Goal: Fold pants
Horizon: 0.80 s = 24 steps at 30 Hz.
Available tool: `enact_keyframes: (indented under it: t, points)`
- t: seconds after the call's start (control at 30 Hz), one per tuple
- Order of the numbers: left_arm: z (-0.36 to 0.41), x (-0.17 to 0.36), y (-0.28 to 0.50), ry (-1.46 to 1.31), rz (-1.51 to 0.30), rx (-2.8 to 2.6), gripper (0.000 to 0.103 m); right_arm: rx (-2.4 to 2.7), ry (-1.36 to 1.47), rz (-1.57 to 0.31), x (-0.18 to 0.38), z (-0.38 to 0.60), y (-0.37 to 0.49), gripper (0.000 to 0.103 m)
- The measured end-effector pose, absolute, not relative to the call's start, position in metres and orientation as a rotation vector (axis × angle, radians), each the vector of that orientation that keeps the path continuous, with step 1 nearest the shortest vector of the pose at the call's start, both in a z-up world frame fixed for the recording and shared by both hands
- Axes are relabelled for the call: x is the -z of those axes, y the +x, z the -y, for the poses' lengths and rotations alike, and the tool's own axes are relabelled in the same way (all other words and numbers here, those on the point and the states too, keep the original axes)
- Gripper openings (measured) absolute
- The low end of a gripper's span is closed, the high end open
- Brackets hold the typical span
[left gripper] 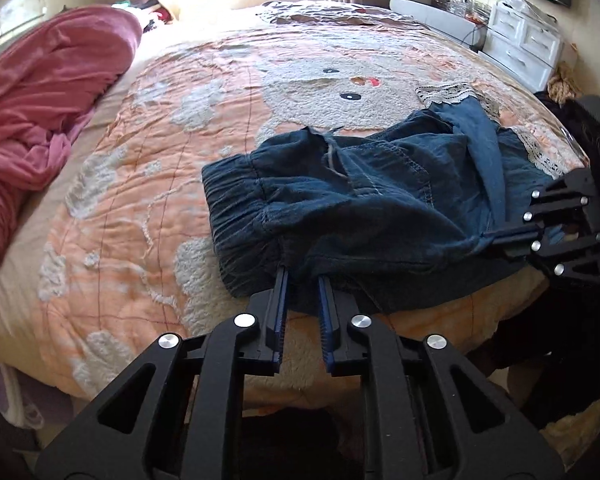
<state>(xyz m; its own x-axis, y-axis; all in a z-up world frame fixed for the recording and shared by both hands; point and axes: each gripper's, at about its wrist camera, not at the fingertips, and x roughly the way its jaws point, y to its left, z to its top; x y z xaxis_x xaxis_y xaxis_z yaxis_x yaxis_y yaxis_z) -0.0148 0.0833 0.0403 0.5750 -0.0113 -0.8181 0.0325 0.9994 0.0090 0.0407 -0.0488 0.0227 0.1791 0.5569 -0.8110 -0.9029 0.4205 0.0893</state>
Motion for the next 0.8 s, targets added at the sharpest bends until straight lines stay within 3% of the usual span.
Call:
enact_keyframes:
  t: [0.23, 0.37, 0.57, 0.63, 0.7, 0.8]
  points:
    - [-0.092, -0.048, -0.029, -0.053, -0.946, 0.004, 0.016, -1.103, -0.449, -0.948, -0.014, 0.045, 0.04, 0.009]
    - [-0.091, -0.069, -0.041, -0.052, -0.888, -0.005, 0.016, -1.127, -0.468, -0.958, -0.012, 0.045, 0.038, 0.016]
    - [-0.069, -0.081, -0.001, -0.093, -0.851, 0.082, 0.019, -1.171, -0.386, -0.975, -0.025, 0.05, 0.041, 0.018]
    - [-0.062, -0.072, 0.013, -0.101, -0.869, 0.108, 0.019, -1.173, -0.352, -0.96, -0.033, 0.055, 0.043, 0.021]
    - [-0.057, -0.057, 0.02, -0.065, -0.907, 0.064, 0.02, -1.167, -0.297, -0.937, -0.043, 0.064, 0.048, 0.035]
    - [-0.057, -0.038, 0.017, -0.055, -0.956, 0.054, 0.027, -1.126, -0.247, -0.913, -0.051, 0.07, 0.057, 0.037]
